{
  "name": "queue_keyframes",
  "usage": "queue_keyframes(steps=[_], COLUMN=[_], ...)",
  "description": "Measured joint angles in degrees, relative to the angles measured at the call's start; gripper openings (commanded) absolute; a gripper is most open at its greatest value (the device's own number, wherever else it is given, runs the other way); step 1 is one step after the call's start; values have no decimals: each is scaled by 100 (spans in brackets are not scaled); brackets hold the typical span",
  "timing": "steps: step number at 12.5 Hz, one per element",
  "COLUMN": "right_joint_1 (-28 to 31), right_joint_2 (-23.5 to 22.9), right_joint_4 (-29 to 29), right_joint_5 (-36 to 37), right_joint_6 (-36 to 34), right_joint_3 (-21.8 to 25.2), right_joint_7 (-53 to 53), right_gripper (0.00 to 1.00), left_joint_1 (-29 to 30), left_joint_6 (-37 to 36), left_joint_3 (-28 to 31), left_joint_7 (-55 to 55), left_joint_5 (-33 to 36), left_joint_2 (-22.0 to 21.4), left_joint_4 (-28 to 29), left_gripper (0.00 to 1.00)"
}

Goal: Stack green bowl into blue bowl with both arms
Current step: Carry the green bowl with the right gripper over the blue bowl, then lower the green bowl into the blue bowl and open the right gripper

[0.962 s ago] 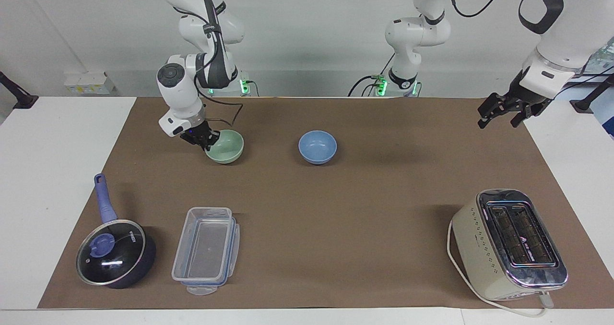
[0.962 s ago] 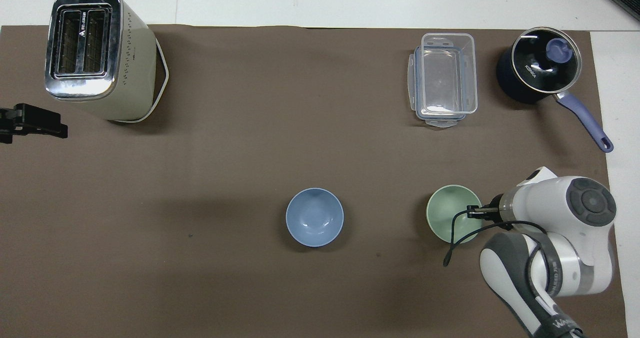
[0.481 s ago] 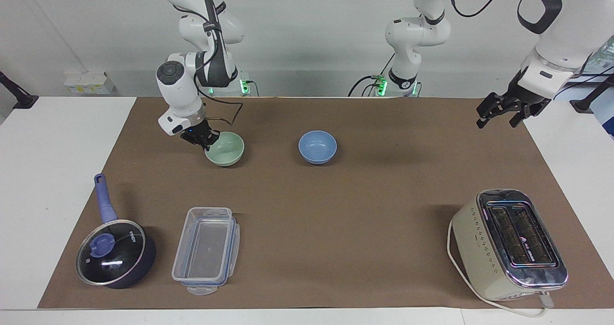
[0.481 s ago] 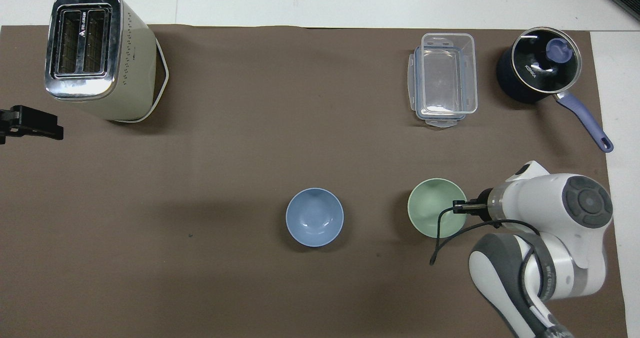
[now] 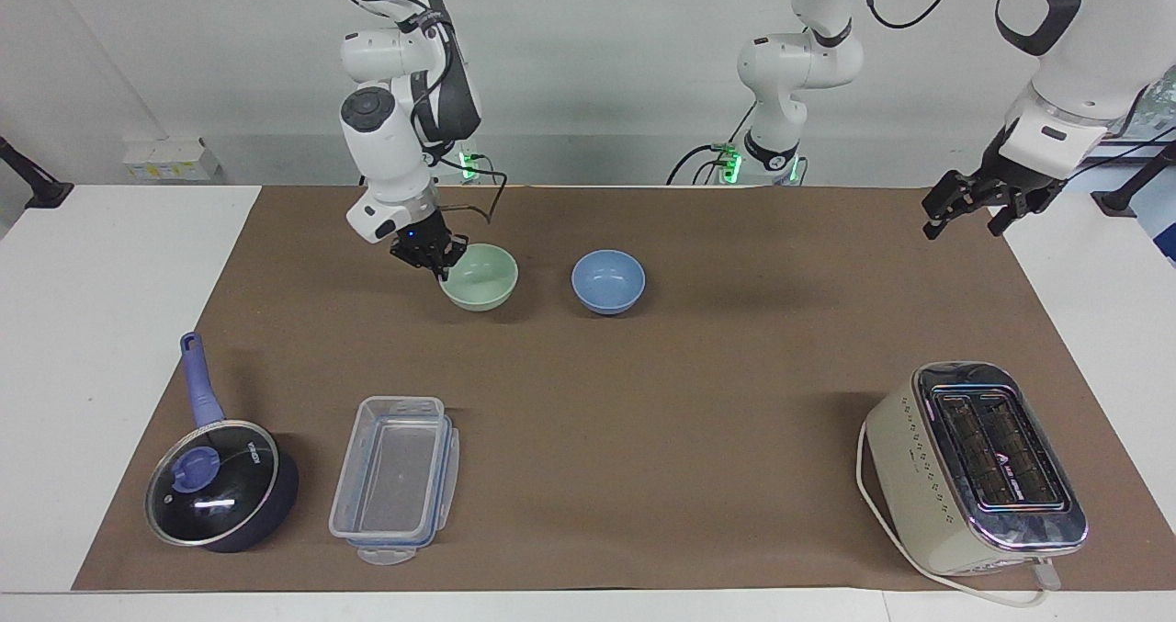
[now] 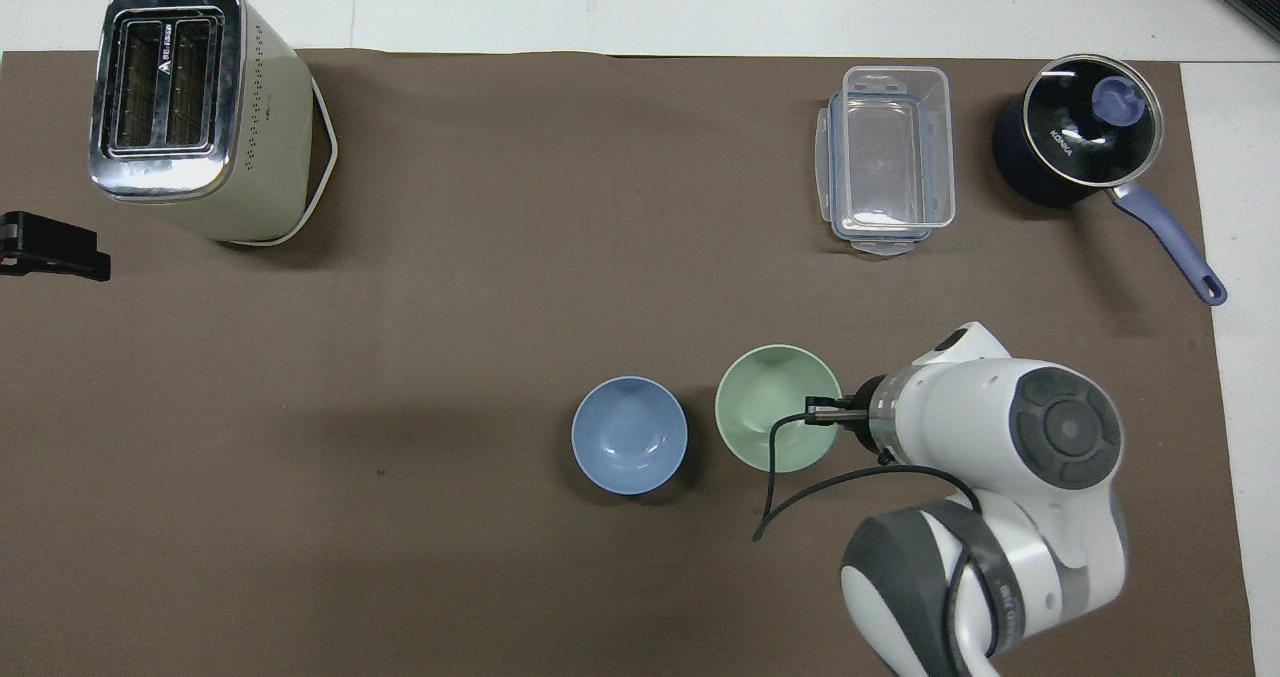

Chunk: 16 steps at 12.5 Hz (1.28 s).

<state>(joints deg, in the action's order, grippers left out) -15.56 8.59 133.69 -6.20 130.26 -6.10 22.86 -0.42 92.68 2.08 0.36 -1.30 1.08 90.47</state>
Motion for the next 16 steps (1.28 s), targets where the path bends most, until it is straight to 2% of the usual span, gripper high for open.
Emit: queue_keyframes(steps=[3,7,11,16], right_joint_1=[-388,-1012,-1169,-1274], right_joint_2=[-198,-696,-977,-1050], right_joint_4=[-260,-688,-766,-744], right_joint_5=[-122,-149,-163,-326], right_joint_6=[-45,-45,28,30], right_joint_3=[-4,-11,-9,-9], right_joint_7=[391,1148,1181,1197], right_gripper=[0,0,0,0], left_joint_1=[-2,-1,-1,-1], left_joint_6=[-2,-3,-4,-5], left_joint_3=[-12,-5,-5,-5], left_joint_7=[0,0,0,0], left_joint_5=[0,0,0,0], left_joint_2=[-5,-6,-7,-9], left_joint_4=[0,0,0,0], left_gripper=[100,100,100,100])
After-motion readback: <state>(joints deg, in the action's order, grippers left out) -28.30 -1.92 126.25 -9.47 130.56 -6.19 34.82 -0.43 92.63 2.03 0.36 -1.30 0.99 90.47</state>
